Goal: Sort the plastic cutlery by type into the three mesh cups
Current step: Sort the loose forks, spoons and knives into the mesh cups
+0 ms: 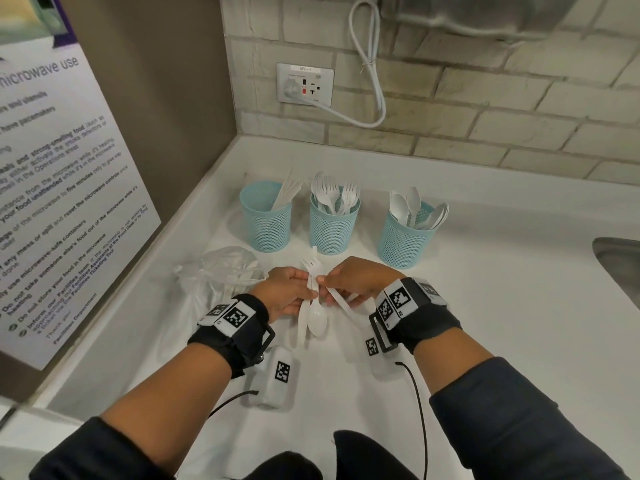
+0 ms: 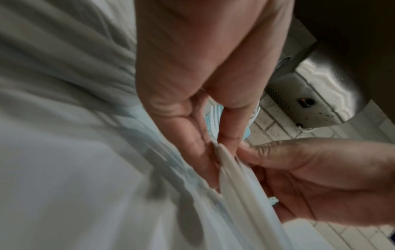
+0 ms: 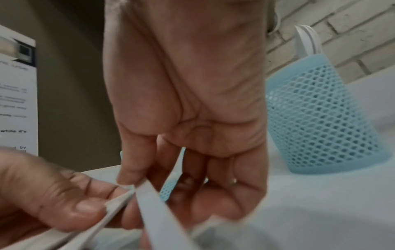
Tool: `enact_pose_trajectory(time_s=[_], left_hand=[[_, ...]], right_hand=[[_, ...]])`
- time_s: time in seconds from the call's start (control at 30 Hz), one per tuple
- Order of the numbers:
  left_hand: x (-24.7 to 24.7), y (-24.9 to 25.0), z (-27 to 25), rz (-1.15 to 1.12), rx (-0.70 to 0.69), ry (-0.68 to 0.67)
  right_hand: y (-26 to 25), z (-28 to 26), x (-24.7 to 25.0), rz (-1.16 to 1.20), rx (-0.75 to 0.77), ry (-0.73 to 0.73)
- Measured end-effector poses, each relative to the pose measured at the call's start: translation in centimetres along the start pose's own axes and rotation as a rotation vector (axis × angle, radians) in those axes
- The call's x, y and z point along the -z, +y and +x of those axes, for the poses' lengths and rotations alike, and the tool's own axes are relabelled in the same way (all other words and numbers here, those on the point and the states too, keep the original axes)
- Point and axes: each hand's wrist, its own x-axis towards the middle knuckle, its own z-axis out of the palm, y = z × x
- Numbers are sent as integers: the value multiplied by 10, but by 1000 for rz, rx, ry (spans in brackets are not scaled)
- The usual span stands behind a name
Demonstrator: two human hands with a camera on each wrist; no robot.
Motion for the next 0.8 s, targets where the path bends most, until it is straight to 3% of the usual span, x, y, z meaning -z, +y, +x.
enact_pose_trajectory(time_s=[0.07,0.2,0.3,0.4,0.47,0.6,0.8], left_hand=[[1,2,-1,-3,-2,5],[2,5,-3,-36,-13,19],[1,5,-3,-75,-20,32],[2,6,-3,-93,-27,37],[2,7,-3,-101,-32,34],[3,10,-5,-118,-45,43],[4,10,-5,-133,-42,44]], right_hand=[[0,-1,8,-61,102,152],[-9,-4,35,250,325,410],[-22,-8,57,510,498,711],[-29,-8,73,627,625,1004],[-31,-1,77,642,639,1108],[-29,15,71,571,568,1157],[-21,33,62,430,452,977]])
